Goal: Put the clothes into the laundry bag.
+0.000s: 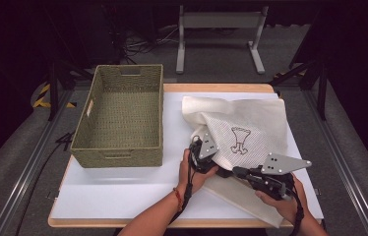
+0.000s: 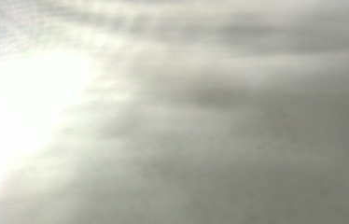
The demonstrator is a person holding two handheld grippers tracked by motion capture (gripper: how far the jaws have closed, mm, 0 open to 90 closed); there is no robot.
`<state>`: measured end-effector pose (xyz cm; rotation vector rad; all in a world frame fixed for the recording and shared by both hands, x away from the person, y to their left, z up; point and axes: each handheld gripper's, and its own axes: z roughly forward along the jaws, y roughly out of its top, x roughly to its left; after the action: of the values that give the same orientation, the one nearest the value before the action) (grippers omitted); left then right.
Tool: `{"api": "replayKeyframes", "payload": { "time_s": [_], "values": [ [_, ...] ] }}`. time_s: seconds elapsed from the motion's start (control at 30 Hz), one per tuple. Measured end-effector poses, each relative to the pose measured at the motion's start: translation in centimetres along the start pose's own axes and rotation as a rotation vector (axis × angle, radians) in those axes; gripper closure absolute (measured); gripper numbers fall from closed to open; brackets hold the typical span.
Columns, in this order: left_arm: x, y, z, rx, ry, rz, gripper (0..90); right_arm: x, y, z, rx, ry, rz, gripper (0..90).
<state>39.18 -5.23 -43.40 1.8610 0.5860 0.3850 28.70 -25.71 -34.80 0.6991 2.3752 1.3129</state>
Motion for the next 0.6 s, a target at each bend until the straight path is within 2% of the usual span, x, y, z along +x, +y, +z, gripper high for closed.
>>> {"api": "replayKeyframes", "payload": {
  "time_s": [0.17,0.23,0.3,0.4,0.43,0.53,0.6],
  "values": [
    [0.2,-0.1,0.3,0.011,0.019,0.010,76.8,-0.3,-0.5,0.6,0.038,-0.015,-0.006,89.9],
    [0.3,-0.1,0.0,0.011,-0.008,-0.003,74.2,-0.7,-0.9,1.0,0.056,-0.027,0.002,89.9],
    [0.2,-0.3,-0.5,0.028,-0.059,-0.012,65.7,-0.9,-1.1,1.0,0.066,-0.032,0.004,89.9],
    [-0.2,-0.5,-1.9,0.058,-0.088,0.026,49.1,-1.0,-1.1,0.9,0.066,-0.037,0.009,89.8],
    [-0.2,-0.6,-2.4,0.071,-0.088,0.029,39.1,-1.0,-1.1,1.0,0.067,-0.035,0.007,89.8],
    [-0.5,-0.8,-3.8,0.123,-0.117,0.094,25.9,-0.9,-1.2,1.1,0.073,-0.035,0.004,89.8],
    [-0.7,-0.9,-4.4,0.152,-0.136,0.101,19.2,-0.8,-1.1,1.1,0.071,-0.035,0.001,89.8]
  ]
}}
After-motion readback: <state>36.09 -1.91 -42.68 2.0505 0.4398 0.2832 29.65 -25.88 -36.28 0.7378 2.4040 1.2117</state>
